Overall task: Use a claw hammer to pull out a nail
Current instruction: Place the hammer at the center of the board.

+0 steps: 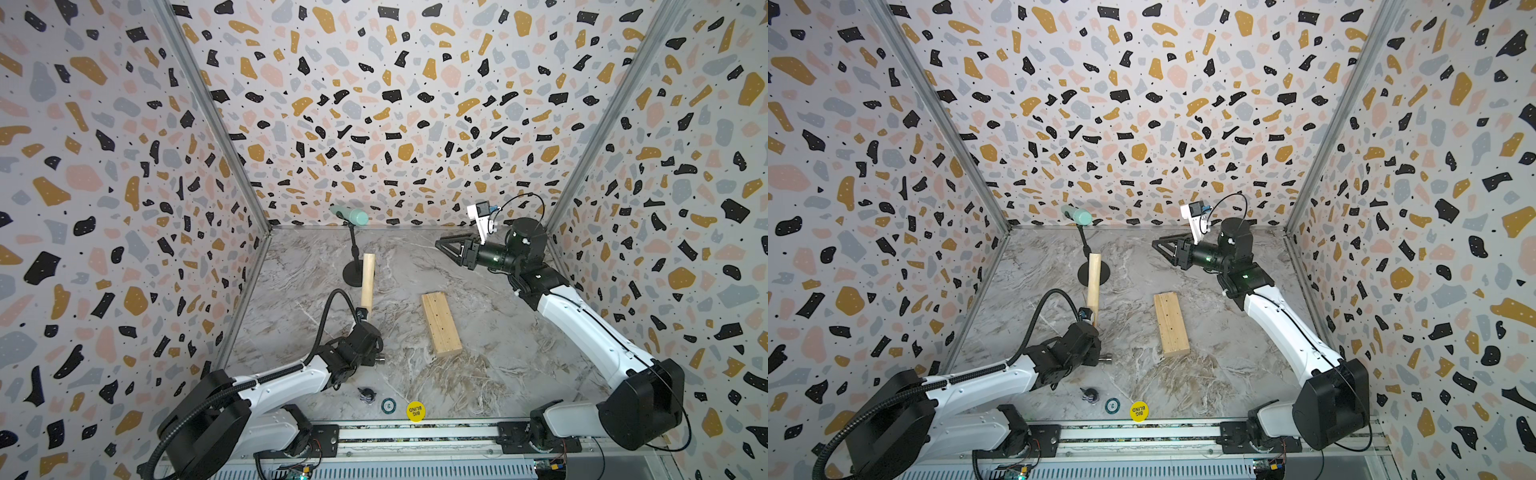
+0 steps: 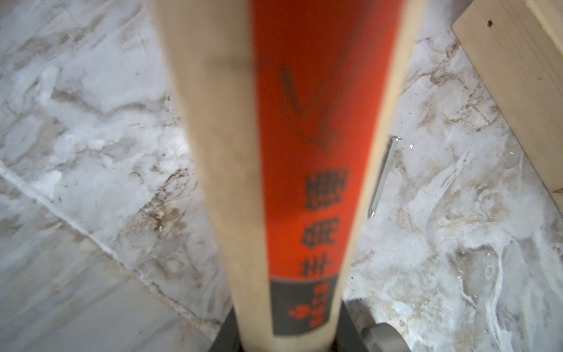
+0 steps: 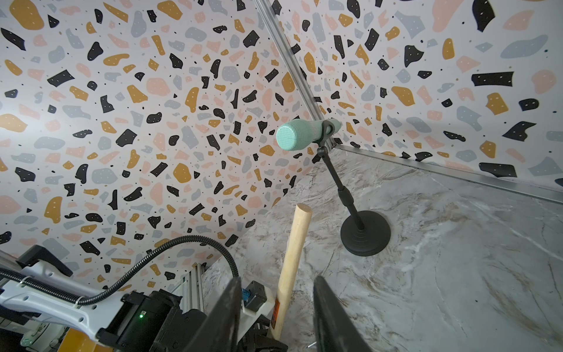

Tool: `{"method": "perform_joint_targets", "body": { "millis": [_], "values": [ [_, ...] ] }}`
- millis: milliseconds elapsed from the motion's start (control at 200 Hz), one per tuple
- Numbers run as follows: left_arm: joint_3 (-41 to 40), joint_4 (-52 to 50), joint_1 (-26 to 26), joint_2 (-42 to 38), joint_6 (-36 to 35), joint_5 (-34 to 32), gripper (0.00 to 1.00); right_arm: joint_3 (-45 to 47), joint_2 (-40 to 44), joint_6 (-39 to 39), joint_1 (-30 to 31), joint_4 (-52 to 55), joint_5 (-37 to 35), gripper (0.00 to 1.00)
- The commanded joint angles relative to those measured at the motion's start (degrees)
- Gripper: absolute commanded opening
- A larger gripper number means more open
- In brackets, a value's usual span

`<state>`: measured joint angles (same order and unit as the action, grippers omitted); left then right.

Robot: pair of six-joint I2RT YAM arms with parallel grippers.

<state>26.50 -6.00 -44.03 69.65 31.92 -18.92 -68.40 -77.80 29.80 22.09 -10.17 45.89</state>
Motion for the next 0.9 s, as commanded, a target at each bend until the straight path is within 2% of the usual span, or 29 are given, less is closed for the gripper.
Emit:
{"method": "perform_joint_targets", "body": {
  "millis": [0,896],
  "values": [
    [-0.11,4.02,0.36,0.66,-0.35,-1.2,0.0,0.59,1.49,0.21,0.06,-1.43,0.8,0.4],
    [-1.28,2.84,0.35,4.31,0.78,-1.35,0.0,1.74,1.65,0.61,0.06,-2.23,0.61,0.4]
  ]
}}
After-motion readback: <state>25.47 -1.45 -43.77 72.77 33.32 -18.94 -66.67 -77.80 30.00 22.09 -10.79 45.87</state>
